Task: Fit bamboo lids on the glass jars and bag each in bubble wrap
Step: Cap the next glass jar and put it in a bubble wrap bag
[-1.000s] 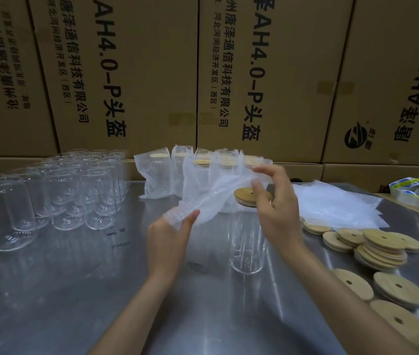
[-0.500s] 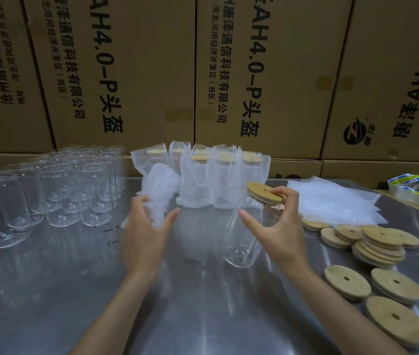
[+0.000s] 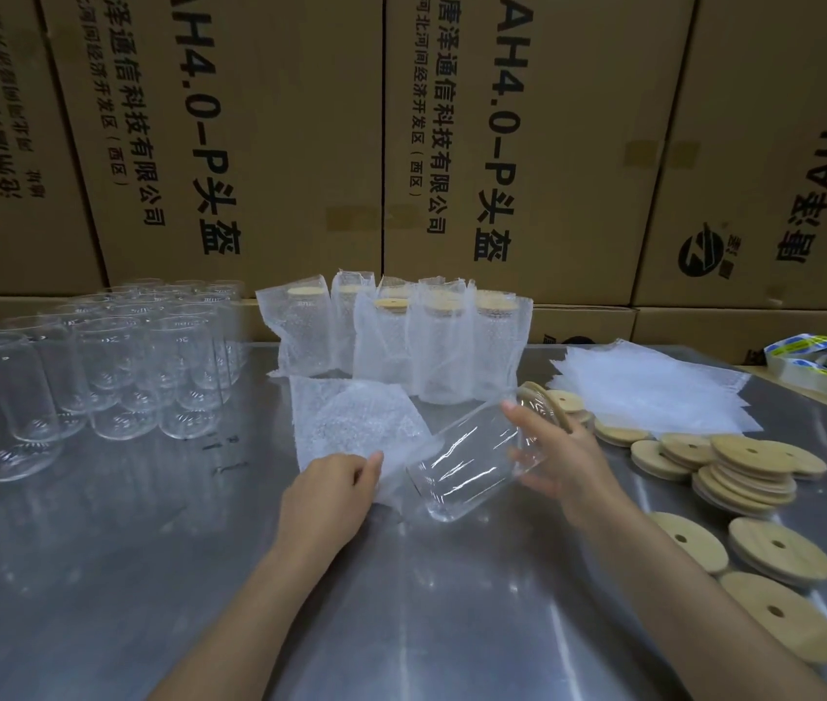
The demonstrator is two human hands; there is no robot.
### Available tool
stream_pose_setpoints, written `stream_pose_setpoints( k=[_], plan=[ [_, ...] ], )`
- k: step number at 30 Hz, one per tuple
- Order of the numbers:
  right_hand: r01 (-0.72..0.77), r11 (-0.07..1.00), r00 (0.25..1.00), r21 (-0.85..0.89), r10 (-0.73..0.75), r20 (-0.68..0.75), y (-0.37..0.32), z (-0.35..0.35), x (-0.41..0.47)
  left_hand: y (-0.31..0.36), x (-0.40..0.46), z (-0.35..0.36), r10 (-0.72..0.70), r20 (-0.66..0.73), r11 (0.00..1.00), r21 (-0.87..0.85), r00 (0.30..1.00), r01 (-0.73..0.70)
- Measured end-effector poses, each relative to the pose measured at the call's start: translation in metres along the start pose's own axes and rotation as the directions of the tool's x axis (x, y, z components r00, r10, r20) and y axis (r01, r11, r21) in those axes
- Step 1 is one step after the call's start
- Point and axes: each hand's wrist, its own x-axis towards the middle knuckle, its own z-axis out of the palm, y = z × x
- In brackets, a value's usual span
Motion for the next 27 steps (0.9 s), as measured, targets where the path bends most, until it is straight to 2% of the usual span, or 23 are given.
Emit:
stream_pose_setpoints(
  k=[4,6,9,13,16,18,21,24,27],
  plan=[
    [-0.122,0.982,0.99,0.142,0.11,0.085,0.002,0.004,-0.003,0.0,0.0,-0.002,-0.036,-0.062,0.993,-0.118,0.997,0.029],
    [-0.184,0.959,0.976,0.213,0.153,0.157,0.003,0.008,-0.006,0.001,0.003,-0.002,-0.03,-0.125,0.969,-0.247,0.992,-0.001],
    [-0.248,0.923,0.956,0.294,0.185,0.226,0.005,0.014,-0.009,0.008,0.005,-0.004,-0.004,-0.184,0.876,-0.475,0.983,-0.085],
    [-0.224,0.929,0.959,0.296,0.156,0.237,0.007,0.017,-0.01,0.008,0.009,-0.006,-0.149,-0.174,0.715,-0.699,0.973,-0.015],
    [-0.142,0.96,0.982,0.239,0.106,0.158,0.006,0.018,-0.012,0.007,0.011,-0.011,-0.266,-0.199,0.629,-0.777,0.943,0.013],
    [-0.096,0.974,0.993,0.203,0.08,0.085,0.008,0.019,-0.011,0.009,0.01,-0.013,-0.242,-0.267,0.648,-0.76,0.933,-0.049],
    [-0.032,0.986,0.999,0.167,0.025,0.047,0.012,0.023,-0.013,0.018,0.004,-0.015,-0.122,-0.392,0.744,-0.644,0.912,-0.178],
    [-0.01,0.99,0.999,0.14,0.003,0.045,0.019,0.03,-0.017,0.027,-0.001,-0.015,0.03,-0.529,0.815,-0.478,0.848,-0.328],
    [-0.052,0.982,0.998,0.182,0.046,0.037,0.025,0.04,-0.022,0.039,-0.009,-0.012,0.209,-0.583,0.826,-0.325,0.785,-0.461]
  ],
)
